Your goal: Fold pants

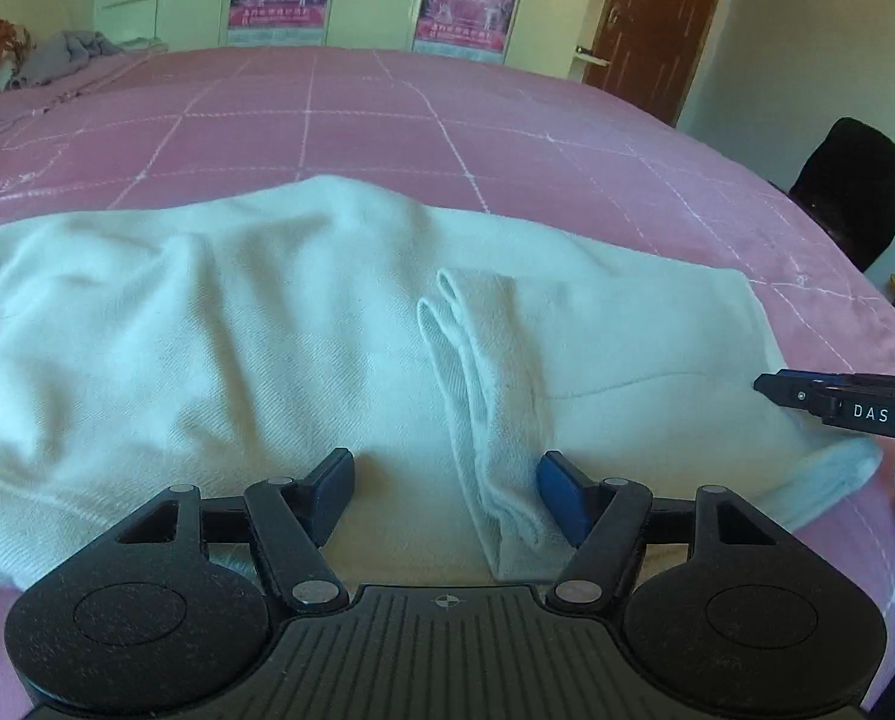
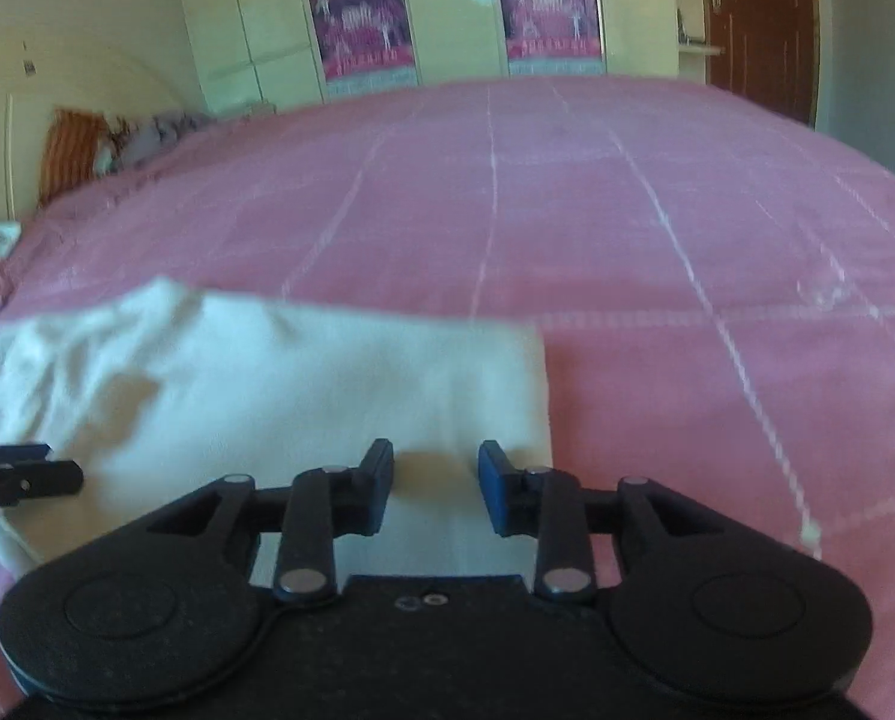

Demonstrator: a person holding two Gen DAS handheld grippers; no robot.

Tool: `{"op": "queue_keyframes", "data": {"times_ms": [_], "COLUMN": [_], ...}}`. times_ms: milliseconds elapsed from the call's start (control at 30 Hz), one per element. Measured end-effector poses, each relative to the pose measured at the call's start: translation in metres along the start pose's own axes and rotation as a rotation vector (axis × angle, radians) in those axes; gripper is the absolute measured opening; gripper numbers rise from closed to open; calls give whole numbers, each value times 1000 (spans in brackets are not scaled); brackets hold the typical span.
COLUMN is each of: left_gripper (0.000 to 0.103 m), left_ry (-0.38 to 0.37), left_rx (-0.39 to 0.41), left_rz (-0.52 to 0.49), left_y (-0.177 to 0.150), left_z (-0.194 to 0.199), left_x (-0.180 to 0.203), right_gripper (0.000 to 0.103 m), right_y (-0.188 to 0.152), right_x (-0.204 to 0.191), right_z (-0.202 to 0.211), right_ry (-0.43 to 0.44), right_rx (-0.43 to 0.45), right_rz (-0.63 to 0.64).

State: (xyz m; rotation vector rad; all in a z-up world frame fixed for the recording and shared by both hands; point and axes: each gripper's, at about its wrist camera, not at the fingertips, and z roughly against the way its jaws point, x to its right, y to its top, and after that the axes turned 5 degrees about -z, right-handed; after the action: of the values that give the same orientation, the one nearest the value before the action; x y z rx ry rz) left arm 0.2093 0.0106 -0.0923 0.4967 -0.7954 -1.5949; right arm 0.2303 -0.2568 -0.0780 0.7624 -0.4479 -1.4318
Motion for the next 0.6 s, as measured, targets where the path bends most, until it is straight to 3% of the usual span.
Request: {"op": "queue_keyframes", "data": {"times_ms": [67, 133, 167, 200, 267, 300, 433, 467, 600], "left_gripper": [68, 68, 68, 68, 68, 68, 68, 68, 68], "left_ry": [3, 61, 90, 120, 169, 176, 56, -8, -138], "left_rx": [73, 158, 192, 214, 219, 214, 190, 186, 225], "left_rz": [37, 72, 109, 156, 278, 364, 740, 818, 955], "left_y": [-6, -14, -20, -25, -37, -45, -82, -90, -101], "left_z": [34, 71, 88, 102, 118, 122, 109, 102, 64], "left_x": [-9, -30, -46, -67, -112, -137, -219, -231, -263], "right_gripper": [31, 33, 40, 53, 69, 70, 70, 71, 71], "right_y": [-20, -26, -29, -32, -35, -33, -27, -29, -35], "right_x": [-1, 5, 11, 17, 32, 45, 94, 103, 123], "right_z": [13, 36, 48, 59, 77, 81, 85, 85, 81], "right_ry": [-1, 41, 55, 49, 17, 6, 0, -6, -12], "right_rx": [52, 92, 139, 186, 271, 306, 328, 331, 330], "right_rz": [44, 15, -4, -12, -28, -63, -300, -348, -451]}}
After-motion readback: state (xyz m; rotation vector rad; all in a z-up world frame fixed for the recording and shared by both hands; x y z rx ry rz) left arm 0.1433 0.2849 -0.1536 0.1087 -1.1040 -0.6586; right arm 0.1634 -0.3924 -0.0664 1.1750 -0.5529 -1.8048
